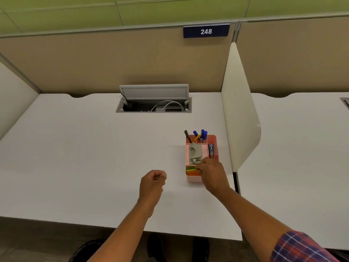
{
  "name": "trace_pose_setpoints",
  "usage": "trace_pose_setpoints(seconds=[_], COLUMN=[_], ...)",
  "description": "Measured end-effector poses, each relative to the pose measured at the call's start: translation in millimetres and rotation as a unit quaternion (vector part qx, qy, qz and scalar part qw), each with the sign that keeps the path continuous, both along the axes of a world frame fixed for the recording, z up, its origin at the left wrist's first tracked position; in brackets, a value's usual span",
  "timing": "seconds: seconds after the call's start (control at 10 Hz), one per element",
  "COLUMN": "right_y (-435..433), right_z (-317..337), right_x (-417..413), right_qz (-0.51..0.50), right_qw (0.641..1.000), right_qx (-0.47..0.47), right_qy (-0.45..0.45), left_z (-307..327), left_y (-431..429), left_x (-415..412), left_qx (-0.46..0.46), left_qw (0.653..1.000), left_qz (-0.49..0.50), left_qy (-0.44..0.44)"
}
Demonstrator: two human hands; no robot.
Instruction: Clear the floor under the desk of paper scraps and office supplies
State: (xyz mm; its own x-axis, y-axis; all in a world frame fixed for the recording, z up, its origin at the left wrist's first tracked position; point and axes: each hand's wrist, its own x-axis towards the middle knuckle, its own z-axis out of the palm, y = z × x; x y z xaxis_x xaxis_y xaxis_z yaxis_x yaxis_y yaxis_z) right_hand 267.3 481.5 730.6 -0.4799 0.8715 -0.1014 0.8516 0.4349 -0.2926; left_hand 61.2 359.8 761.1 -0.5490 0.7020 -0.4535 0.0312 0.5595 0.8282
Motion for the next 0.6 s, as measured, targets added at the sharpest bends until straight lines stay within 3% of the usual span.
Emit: trace_pose_setpoints(seconds=[0.1, 0.3, 0.4, 0.5, 0.6], right_y=[-9.5, -21.8, -23.8, -21.1, -19.1], right_z=[0.1, 4.3, 7.4, 12.7, 11.4], right_x=[-2.9, -10.9, -10.3, -8.9, -7.3], right_qz=[-0.034, -0.049, -0.07, -0.132, -0.182], right_qw=[0.999, 0.998, 0.997, 0.991, 0.983], right_qx=[0.019, 0.014, 0.015, 0.021, 0.034], right_qy=[-0.015, -0.029, -0.027, -0.012, 0.004], left_z=[-8.4, -23.9, -27.9, -33.3, -38.2], left_y=[0.0, -0.5, 2.2, 6.0, 8.3], left_x=[-6.7, -28.0, -42.8, -69.2, -74.7], left_qx=[-0.05, -0.09, -0.104, -0.156, -0.167], left_qw=[0.98, 0.916, 0.861, 0.761, 0.73], left_qz=[-0.145, -0.296, -0.365, -0.45, -0.464], left_qy=[0.128, 0.257, 0.337, 0.441, 0.474])
